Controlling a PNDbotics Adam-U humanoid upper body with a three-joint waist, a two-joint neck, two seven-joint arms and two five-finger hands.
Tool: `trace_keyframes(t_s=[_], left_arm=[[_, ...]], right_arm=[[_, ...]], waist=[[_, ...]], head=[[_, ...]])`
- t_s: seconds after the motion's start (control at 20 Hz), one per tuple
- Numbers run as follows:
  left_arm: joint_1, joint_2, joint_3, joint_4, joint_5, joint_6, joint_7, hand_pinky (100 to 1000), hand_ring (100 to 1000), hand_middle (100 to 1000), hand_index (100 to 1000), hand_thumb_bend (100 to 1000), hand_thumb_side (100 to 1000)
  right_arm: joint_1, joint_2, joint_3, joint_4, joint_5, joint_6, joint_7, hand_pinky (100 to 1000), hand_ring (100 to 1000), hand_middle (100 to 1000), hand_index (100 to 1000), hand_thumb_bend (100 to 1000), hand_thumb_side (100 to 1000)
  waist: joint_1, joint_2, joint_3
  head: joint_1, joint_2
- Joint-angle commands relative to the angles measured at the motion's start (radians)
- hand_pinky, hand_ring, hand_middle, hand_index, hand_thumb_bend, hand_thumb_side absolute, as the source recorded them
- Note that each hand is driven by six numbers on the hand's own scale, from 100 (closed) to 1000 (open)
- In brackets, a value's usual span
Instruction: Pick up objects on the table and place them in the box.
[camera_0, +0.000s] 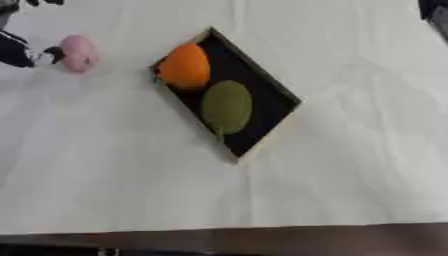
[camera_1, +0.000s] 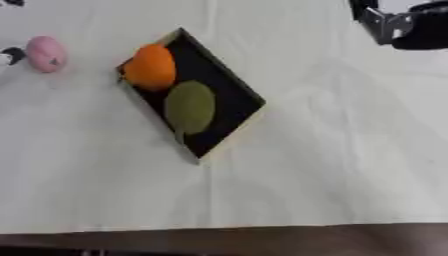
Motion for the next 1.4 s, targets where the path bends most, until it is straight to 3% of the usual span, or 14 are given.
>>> trace_keyframes(t_s=[0.05,0.35,0.9,1.4], left_arm=[[-0.031,0.012,0.023,0.049,-0.017,-0.003,0.005,789,799,799,881,383,272],[-0.06,-0.022,0.031,0.139,-0.017,-0.013,0.003,789,798,800,887,390,283],[-0.085,-0.052,0.024,0.166,-0.002,-0.037,-0.007,794,802,806,898,419,296],[-0.113,-0.105,0.021,0.275,-0.092,-0.046,-0.013,776,787,777,860,370,251]], right_arm=[[-0.006,-0.03,-0.017,-0.005,0.002,0.0,-0.005,898,766,658,780,100,210],[-0.004,-0.026,-0.019,-0.001,0.004,0.002,-0.007,899,765,657,779,100,223],[-0.001,-0.02,-0.021,0.004,0.003,0.002,-0.007,900,763,654,777,100,238],[-0.004,-0.012,-0.023,0.005,-0.002,0.0,-0.007,901,763,653,777,100,242]], waist=[[0.001,-0.025,-0.002],[0.001,-0.018,-0.007],[0.003,-0.012,-0.01],[0.002,-0.009,-0.016]], head=[[0.002,-0.001],[0.004,-0.004],[0.005,-0.006],[0.01,-0.009]])
